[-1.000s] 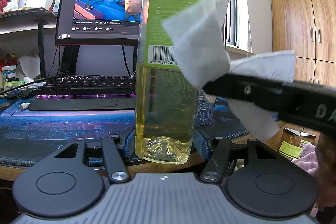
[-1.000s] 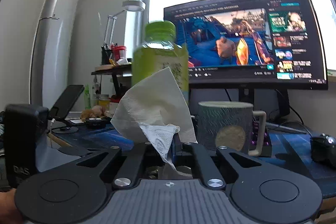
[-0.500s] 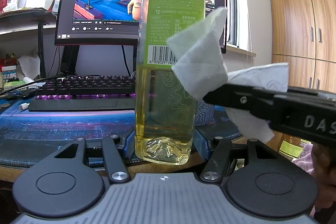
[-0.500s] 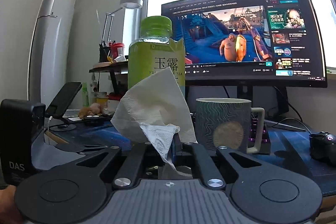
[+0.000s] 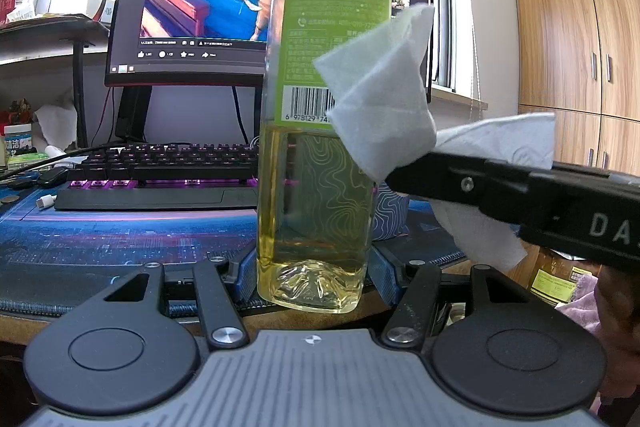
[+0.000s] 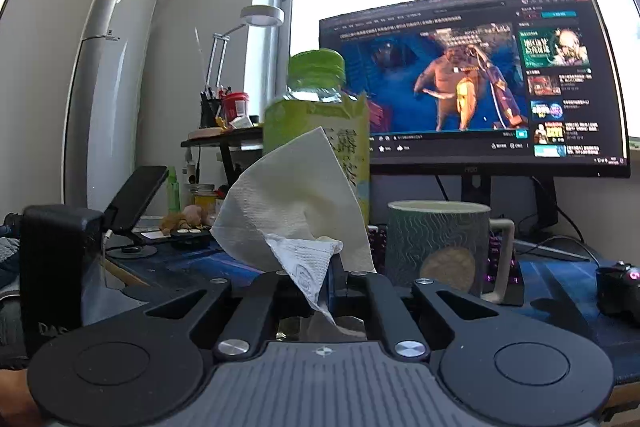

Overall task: Clean container
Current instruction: 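Wipe the bottle near its label again with the tissue in the right gripper, then rub the tissue against the bottle's barcode label with the right gripper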

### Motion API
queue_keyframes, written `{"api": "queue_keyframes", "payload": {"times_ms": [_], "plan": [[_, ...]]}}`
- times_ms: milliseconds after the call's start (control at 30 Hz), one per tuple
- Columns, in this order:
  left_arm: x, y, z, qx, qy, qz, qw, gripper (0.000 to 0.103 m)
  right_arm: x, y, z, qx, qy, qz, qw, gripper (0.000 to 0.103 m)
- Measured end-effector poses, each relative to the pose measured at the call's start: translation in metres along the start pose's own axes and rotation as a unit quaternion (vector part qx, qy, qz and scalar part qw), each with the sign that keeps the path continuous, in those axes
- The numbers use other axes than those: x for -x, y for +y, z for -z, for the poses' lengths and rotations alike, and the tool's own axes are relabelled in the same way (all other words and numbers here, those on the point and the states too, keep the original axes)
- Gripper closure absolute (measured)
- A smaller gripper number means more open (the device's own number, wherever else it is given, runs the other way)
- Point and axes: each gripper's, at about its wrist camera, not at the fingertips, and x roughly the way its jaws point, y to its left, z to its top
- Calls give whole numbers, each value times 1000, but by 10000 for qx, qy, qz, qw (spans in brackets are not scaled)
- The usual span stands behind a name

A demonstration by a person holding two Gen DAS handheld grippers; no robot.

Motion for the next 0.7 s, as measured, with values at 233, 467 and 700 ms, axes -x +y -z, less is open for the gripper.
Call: {"api": "queue_keyframes", "payload": {"times_ms": [233,467,700], "plan": [[0,0,0,3,-4,-2,10000,42,-3,-1,2,20,113,114,9999,97],[1,0,0,11,-7,2,10000,42,4,8,-7,125,-94,-60,9999,97],[1,0,0,14,-7,3,10000,42,0,2,-2,43,-7,-17,10000,97]]}}
